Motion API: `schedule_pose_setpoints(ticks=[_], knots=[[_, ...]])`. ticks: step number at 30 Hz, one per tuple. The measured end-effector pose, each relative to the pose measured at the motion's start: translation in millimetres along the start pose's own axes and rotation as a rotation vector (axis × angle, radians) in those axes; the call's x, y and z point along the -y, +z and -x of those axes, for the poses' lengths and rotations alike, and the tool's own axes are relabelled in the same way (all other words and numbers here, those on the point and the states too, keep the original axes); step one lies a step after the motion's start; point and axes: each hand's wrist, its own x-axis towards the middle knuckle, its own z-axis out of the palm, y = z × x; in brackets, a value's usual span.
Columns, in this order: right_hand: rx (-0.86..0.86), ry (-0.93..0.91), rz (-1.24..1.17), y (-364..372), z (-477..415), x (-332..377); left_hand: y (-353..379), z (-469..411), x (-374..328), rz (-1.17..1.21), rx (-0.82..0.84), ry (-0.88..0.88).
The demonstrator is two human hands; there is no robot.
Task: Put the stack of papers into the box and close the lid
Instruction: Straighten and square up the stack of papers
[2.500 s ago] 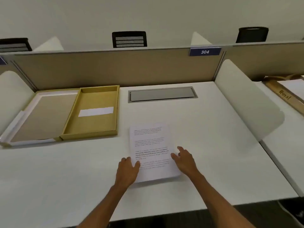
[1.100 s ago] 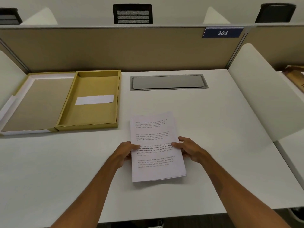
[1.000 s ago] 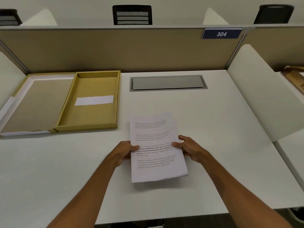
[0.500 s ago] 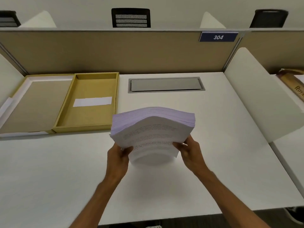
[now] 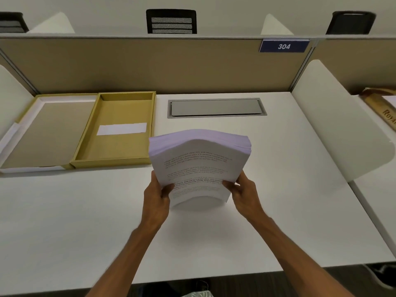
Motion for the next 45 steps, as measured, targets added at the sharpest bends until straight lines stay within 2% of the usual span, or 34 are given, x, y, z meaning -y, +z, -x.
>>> schedule_pose_setpoints(ticks=[10,17,20,24,27,30,35,45], knots=[[-0.017,-0.008,-0.002,2.8,3.7,4.5,-3.6,3.6,-2.4,0.011,0.022,0.025],[-0.016,0.075,-0.038,3.6,10.3,14.9,-3.4,10.1,-15.4,0.08,0.004,-0.012],[-0.096,0.072,-0.18,3.5,13.9,35.7,-7.8,9.9,-42.7,0.228,-0.034,0.021],[-0.244,-0.026,-0.432,9.2,12.6,74.0,-9.0,6.9,-77.8,0.49,-0.113,0.09],[-0.34,-0.039,-0.502,17.1,9.0,97.6,-6.1,4.3,-98.5,0.592,-0.186,0.035],[-0.46,0.056,-0.491,25.9,4.0,114.6,1.3,-0.8,-113.2,0.542,-0.308,-0.099],[-0.648,0.177,-0.41,33.7,-11.4,125.0,11.8,-10.4,-121.1,0.442,-0.483,-0.179],[-0.694,0.23,-0.306,32.7,-24.6,124.2,9.5,-12.6,-127.1,0.384,-0.52,-0.182]])
